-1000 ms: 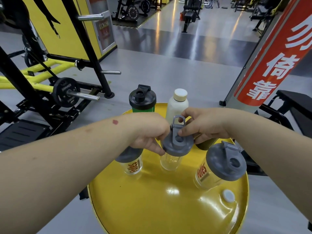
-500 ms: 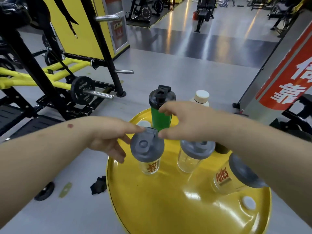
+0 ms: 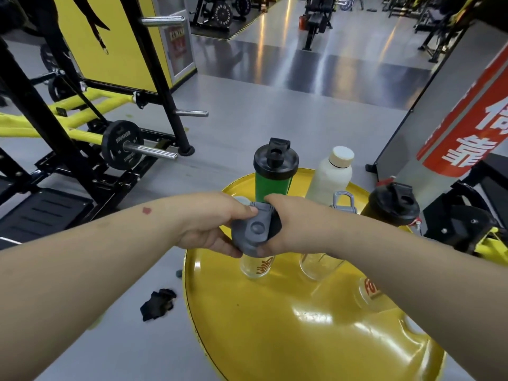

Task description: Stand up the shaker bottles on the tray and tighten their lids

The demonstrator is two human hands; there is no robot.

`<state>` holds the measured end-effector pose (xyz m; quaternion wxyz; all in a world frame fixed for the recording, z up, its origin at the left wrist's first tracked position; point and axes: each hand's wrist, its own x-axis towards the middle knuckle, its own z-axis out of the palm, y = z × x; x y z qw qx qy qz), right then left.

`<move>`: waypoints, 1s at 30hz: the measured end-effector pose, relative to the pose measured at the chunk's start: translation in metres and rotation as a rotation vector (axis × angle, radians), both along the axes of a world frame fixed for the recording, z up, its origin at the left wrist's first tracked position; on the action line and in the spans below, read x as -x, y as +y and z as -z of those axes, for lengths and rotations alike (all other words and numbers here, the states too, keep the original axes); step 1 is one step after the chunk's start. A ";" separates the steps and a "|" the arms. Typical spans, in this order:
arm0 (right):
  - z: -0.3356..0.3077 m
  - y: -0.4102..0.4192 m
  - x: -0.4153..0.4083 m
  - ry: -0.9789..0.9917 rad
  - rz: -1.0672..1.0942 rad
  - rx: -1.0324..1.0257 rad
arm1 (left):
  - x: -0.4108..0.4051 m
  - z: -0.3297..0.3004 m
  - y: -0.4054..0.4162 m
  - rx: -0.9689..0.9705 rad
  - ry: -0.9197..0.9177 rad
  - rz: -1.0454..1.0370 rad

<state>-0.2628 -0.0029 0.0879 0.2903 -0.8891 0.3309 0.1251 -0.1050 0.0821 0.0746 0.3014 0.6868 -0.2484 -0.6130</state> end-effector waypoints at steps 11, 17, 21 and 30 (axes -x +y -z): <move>-0.045 -0.072 0.101 -0.116 0.300 0.213 | 0.093 -0.046 -0.030 0.499 -0.787 0.426; -0.006 -0.089 0.112 -0.178 0.316 0.078 | 0.124 -0.009 -0.067 0.293 -0.590 0.516; -0.006 -0.090 0.115 -0.225 0.303 0.042 | 0.117 -0.003 -0.072 0.328 -0.595 0.508; -0.011 -0.075 0.113 -0.014 0.101 0.055 | 0.109 0.007 -0.078 0.323 -0.690 0.564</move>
